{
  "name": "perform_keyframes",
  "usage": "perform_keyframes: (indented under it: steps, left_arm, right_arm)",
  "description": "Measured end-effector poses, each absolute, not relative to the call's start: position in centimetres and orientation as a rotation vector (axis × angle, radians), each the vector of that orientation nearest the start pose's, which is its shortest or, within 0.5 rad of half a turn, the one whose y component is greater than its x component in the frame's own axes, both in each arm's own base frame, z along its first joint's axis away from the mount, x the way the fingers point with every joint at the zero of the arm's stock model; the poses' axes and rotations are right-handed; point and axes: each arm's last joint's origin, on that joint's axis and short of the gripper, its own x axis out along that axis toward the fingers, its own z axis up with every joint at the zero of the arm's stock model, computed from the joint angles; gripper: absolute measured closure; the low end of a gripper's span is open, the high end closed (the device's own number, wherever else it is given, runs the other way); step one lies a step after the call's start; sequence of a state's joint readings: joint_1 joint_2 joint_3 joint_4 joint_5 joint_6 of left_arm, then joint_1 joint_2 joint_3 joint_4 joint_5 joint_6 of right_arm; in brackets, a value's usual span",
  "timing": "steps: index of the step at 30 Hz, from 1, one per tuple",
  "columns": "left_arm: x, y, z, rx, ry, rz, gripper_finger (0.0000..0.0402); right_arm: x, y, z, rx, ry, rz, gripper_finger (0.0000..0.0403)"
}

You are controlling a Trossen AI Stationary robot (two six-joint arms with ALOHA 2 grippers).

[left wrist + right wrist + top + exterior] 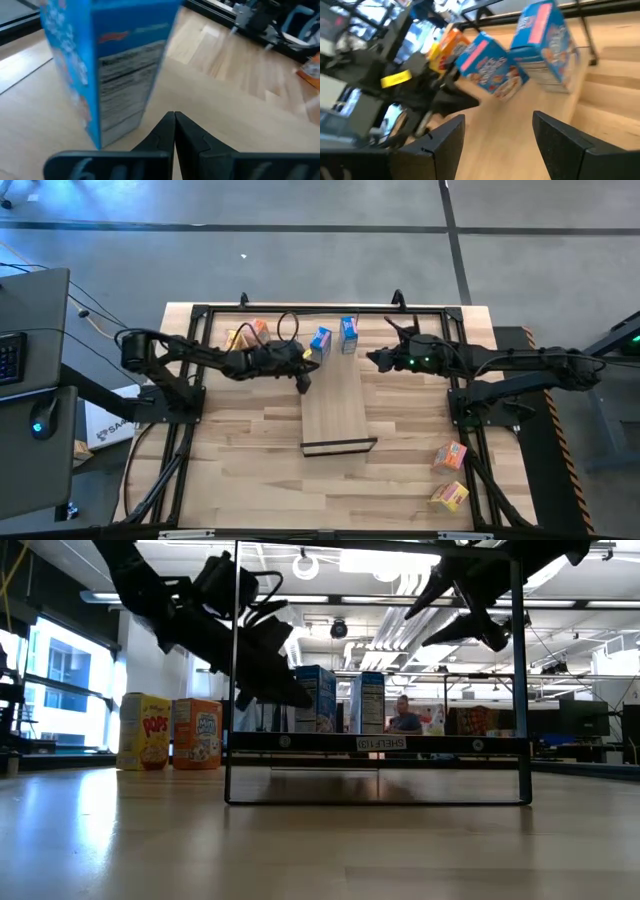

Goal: Stack cereal on shelf
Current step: Put the blue cereal box on the shelf aligned with the other blue cereal box

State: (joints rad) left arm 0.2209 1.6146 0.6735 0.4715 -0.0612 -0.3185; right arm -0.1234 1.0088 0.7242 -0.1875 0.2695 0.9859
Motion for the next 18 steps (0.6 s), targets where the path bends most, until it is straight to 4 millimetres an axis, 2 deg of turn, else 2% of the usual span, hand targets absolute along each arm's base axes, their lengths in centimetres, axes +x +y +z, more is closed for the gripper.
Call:
perform_keyframes:
  steps: [8, 18]
  left_arm:
    - [31.1, 7.6, 16.2, -0.297, 0.386, 0.352, 0.0401]
    - [34.8, 8.6, 16.7, -0.235, 0.366, 0.33, 0.0401]
  right_arm:
    - [21.3, -3.3, 27.9, 0.889, 0.222, -0.522, 0.0174]
    - [21.3, -3.4, 27.9, 0.891, 0.207, -0.536, 0.0174]
